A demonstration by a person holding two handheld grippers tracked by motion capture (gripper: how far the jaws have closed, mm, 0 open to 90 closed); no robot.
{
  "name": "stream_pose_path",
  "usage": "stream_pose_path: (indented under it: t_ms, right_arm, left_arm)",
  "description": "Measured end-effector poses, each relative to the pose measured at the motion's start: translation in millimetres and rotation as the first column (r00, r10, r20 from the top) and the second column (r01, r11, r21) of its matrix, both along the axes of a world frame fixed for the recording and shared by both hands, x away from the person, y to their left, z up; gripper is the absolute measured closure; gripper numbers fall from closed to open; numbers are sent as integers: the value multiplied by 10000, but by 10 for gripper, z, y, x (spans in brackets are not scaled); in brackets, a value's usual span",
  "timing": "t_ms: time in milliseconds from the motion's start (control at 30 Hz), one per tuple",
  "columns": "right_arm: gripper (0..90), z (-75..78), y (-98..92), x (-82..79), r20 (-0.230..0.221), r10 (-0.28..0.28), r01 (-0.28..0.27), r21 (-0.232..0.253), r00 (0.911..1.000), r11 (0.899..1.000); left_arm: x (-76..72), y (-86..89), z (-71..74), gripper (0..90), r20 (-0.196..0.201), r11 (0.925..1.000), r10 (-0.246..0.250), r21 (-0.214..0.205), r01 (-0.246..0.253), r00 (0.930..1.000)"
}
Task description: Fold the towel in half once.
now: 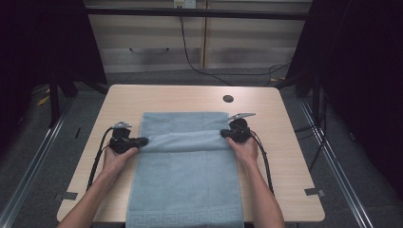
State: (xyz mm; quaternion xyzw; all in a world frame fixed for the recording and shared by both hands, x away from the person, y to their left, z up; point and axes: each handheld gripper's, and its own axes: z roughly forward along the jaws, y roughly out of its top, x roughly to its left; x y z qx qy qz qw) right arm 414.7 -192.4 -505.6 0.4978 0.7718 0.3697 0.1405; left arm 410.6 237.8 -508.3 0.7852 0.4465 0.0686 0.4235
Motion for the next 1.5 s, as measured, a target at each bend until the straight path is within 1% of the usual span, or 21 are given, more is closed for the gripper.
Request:
stream_pose_path:
  t_ms: [33, 133, 200, 233, 367, 467, 500, 533, 633, 767, 833, 867, 1000, 1033, 1200, 1233, 1267, 1333, 1367, 1433, 1500]
  right_arm:
    - [861, 4, -10, 30, -113, -189, 189, 61, 9998, 9998]
    - [863, 29, 37, 63, -57, -260, 258, -425, 9996, 9988]
    - [864, 56, -2, 54, -224, -384, 383, -46, 9990, 9993]
    - [864, 80, -29, 44, -126, -356, 358, 98, 9993, 9993]
    - [865, 376, -95, -71, 715, -143, 66, 1061, 9973, 9943]
    - [865, 636, -128, -216, 1370, 63, -260, 1429, 9906, 9894]
    - [865, 703, -140, -271, 1532, 143, -377, 1514, 9881, 9878]
    - [865, 766, -160, -334, 1697, 171, -476, 1773, 9853, 9830]
    - [866, 921, -220, -535, 2107, 386, -890, 2357, 9768, 9677]
    - [865, 1114, -277, -812, 2742, 647, -1376, 2557, 9595, 9569]
    - [865, 1225, -326, -960, 3075, 727, -1595, 2673, 9488, 9503]
    - [865, 1285, -343, -1034, 3209, 781, -1684, 2644, 9439, 9496]
    - [865, 1479, -386, -1311, 3723, 933, -2002, 2597, 9234, 9447]
    - [865, 1510, -391, -1382, 3828, 997, -2092, 2564, 9185, 9437]
    - [865, 1534, -398, -1753, 4090, 1363, -2504, 2399, 9023, 9379]
    - [865, 1521, -394, -1831, 4097, 1427, -2580, 2417, 9010, 9354]
    - [864, 1496, -390, -1908, 4079, 1495, -2653, 2441, 9007, 9327]
    - [864, 1410, -359, -2053, 3915, 1703, -2744, 2273, 9043, 9344]
    - [862, 1353, -340, -2126, 3789, 1862, -2787, 2059, 9065, 9380]
    - [860, 1202, -324, -2266, 3444, 2054, -2889, 2116, 9161, 9337]
    - [855, 1021, -296, -2386, 2963, 2345, -2953, 1799, 9258, 9383]
  left_arm:
    - [23, -13, 0, 817, -52, 10000, 50, -49, -51, 10000]
    - [45, -14, 6, 818, -92, 9999, 74, -121, -75, 9999]
    - [11, 20, 34, 821, 16, 9998, 62, -167, -62, 10000]
    - [-12, 38, 64, 821, 55, 9992, 79, -394, -76, 10000]
    - [-124, 141, 307, 821, 760, 9930, -32, -1175, 122, 9971]
    - [-254, 226, 514, 822, 1183, 9811, -177, -1891, 400, 9928]
    - [-315, 254, 574, 821, 1230, 9738, -183, -2230, 456, 9922]
    - [-384, 287, 630, 822, 1410, 9685, -283, -2413, 621, 9896]
    - [-569, 332, 802, 822, 1952, 9654, -410, -2451, 892, 9799]
    - [-806, 342, 1063, 822, 2701, 9567, -670, -2558, 1386, 9605]
    - [-906, 351, 1192, 822, 2980, 9475, -811, -2732, 1664, 9511]
    - [-962, 349, 1257, 822, 3156, 9483, -832, -2665, 1724, 9453]
    - [-1179, 361, 1437, 821, 3504, 9354, -1110, -2793, 2169, 9300]
    - [-1240, 368, 1455, 821, 3565, 9359, -1147, -2742, 2212, 9272]
    - [-1532, 449, 1397, 821, 3406, 9139, -1242, -3267, 2411, 9320]
    - [-1595, 464, 1369, 821, 3425, 9167, -1306, -3157, 2449, 9304]
    - [-1662, 475, 1332, 821, 3331, 9205, -1376, -3046, 2446, 9328]
    - [-1777, 500, 1214, 820, 3088, 9212, -1644, -2913, 2577, 9368]
    - [-1829, 510, 1139, 820, 2859, 9273, -1755, -2734, 2557, 9421]
    - [-1911, 518, 939, 819, 2374, 9294, -1936, -2663, 2554, 9519]
    - [-1984, 508, 736, 817, 1782, 9378, -2112, -2402, 2506, 9611]
